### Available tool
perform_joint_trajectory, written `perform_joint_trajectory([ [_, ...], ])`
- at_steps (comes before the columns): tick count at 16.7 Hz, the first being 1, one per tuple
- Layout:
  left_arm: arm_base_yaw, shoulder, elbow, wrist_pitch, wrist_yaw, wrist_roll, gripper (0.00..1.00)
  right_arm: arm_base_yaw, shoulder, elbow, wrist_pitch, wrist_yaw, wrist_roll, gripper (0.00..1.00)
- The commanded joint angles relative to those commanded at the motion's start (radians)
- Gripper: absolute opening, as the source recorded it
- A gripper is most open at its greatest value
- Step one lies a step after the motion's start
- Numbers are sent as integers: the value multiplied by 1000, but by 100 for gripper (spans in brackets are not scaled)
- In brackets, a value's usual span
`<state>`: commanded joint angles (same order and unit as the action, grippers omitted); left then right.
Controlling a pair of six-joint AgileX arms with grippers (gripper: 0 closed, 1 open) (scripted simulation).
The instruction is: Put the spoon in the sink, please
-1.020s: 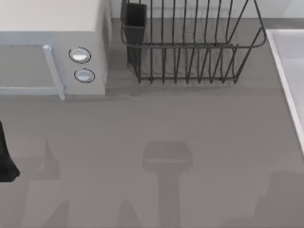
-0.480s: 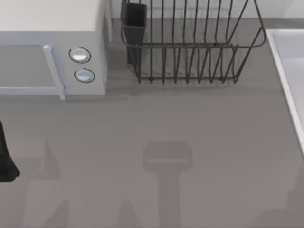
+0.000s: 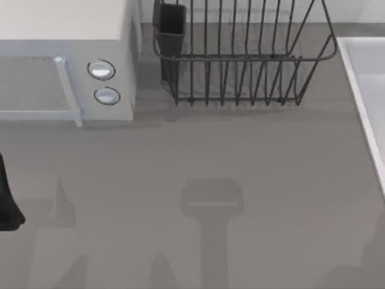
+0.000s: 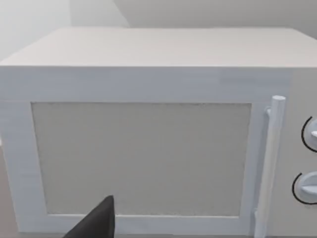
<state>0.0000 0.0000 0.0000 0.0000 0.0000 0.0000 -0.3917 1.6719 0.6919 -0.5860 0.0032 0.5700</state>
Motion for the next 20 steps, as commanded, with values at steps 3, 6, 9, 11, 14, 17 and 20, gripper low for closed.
perform_joint_trajectory([
  [3, 0, 0, 0, 0, 0, 0, 100, 0, 0, 0, 0, 0, 0, 47],
  [6, 0, 0, 0, 0, 0, 0, 100, 0, 0, 0, 0, 0, 0, 25],
  [9, 0, 0, 0, 0, 0, 0, 100, 0, 0, 0, 0, 0, 0, 2],
  [11, 0, 0, 0, 0, 0, 0, 100, 0, 0, 0, 0, 0, 0, 0],
  [14, 0, 0, 0, 0, 0, 0, 100, 0, 0, 0, 0, 0, 0, 0],
  [17, 0, 0, 0, 0, 0, 0, 100, 0, 0, 0, 0, 0, 0, 0],
  [20, 0, 0, 0, 0, 0, 0, 100, 2, -72, 51, -90, 19, 3, 0],
])
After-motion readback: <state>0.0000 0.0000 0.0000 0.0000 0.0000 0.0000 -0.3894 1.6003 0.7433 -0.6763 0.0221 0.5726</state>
